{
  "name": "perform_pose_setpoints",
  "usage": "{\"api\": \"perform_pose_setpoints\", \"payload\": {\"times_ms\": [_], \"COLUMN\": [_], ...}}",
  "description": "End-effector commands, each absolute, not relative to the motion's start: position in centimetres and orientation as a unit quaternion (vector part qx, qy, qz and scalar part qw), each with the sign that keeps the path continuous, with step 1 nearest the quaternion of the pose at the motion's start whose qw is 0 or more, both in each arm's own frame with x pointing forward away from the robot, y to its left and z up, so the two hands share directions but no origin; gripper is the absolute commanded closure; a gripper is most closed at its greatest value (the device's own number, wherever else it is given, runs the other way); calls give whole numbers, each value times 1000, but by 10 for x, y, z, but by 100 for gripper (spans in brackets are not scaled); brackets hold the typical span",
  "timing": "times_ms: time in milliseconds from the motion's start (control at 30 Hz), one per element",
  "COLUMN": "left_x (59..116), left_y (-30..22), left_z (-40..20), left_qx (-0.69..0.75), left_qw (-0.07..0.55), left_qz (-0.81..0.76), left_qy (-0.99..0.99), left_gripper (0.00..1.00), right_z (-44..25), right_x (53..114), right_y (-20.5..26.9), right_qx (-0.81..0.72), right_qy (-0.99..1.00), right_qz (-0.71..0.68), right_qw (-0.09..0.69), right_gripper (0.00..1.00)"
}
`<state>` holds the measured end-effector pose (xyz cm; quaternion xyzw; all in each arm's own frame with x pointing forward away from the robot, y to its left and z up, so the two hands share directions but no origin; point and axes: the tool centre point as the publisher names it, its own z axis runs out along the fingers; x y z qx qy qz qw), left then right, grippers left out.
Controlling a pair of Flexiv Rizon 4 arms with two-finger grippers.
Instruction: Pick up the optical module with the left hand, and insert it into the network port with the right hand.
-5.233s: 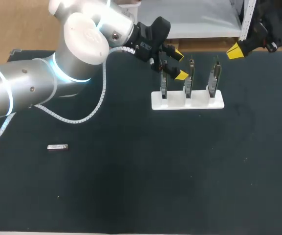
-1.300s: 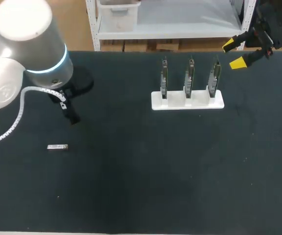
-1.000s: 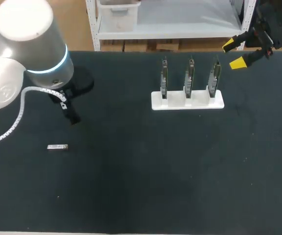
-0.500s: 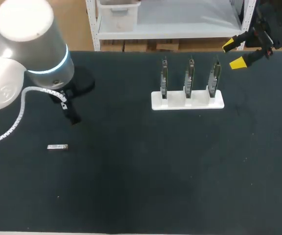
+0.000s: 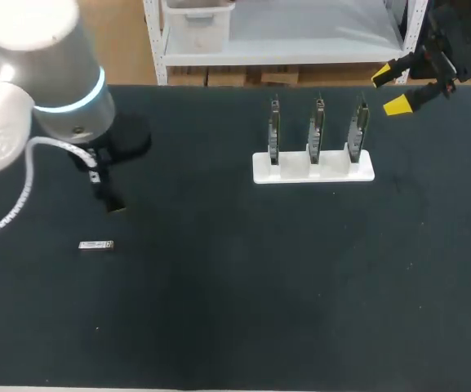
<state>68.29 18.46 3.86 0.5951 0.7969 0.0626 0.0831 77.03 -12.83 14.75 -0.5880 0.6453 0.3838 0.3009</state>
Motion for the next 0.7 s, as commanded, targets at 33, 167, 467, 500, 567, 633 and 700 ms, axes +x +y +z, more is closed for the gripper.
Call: {"api": "perform_pose_setpoints", "payload": {"times_ms": [33, 167, 467, 500, 567, 633, 700], "left_x": [680, 676, 648, 646, 641, 638, 635], "left_y": [206, 225, 250, 251, 253, 256, 257], "left_z": [39, 35, 27, 26, 25, 26, 27], "left_qx": [603, 606, 614, 616, 619, 619, 624], "left_qw": [82, 70, 53, 52, 47, 47, 42], "left_qz": [61, 74, 83, 81, 71, 67, 51], "left_qy": [791, 789, 783, 782, 781, 781, 779], "left_gripper": [0, 0, 0, 0, 0, 0, 0], "right_z": [148, 148, 148, 148, 148, 148, 148], "right_x": [768, 768, 768, 768, 768, 768, 768], "right_y": [-128, -128, -128, -128, -128, -128, -128], "right_qx": [-588, -588, -588, -588, -588, -588, -588], "right_qy": [646, 646, 646, 646, 646, 646, 646], "right_qz": [382, 382, 382, 382, 382, 382, 382], "right_qw": [302, 302, 302, 302, 302, 302, 302], "right_gripper": [0, 0, 0, 0, 0, 0, 0]}}
